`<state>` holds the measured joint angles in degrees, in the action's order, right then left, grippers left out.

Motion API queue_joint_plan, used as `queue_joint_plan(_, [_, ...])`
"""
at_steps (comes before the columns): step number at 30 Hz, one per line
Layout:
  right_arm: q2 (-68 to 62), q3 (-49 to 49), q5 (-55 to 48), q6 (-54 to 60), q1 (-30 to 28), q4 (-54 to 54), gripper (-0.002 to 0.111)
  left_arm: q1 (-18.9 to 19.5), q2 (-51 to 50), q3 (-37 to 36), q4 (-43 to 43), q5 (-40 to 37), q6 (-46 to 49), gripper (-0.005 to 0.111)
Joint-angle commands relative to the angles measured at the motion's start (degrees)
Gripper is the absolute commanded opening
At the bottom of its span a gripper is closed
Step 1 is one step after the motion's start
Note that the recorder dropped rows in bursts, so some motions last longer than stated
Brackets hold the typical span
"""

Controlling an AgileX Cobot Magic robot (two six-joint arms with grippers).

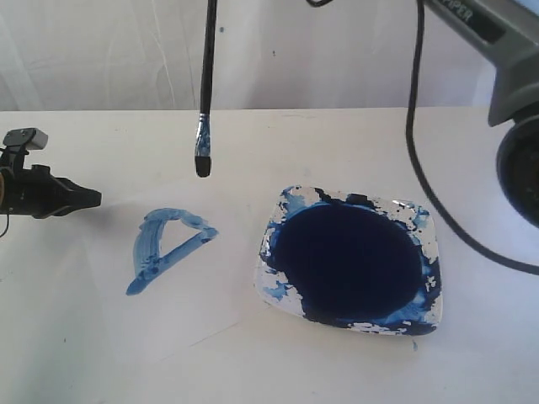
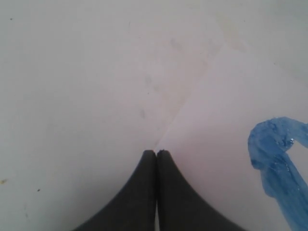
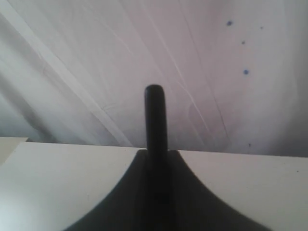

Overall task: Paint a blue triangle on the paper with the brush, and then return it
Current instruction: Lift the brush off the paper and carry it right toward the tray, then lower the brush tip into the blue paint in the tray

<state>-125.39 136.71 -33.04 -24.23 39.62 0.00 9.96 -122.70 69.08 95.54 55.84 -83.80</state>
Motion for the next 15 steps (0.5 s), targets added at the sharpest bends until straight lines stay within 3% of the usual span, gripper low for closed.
queue_joint_plan(1, [3.68,-0.25,-3.32,1.61,-1.48,0.0,0.0,0.21,0.14,-0.33,-0.39,-0.17,0.12,0.0])
queue_joint_plan(5, [7.05,-3.68,-3.44,1.61,-2.45,0.0,0.0,0.21,0.14,-0.33,-0.39,-0.17,0.12,0.0])
queue_joint_plan(15, [23.75,-34.95,3.45,3.44,-4.27,0.4,0.0,0.21,0.14,-0.33,-0.39,-0.17,0.12,0.0])
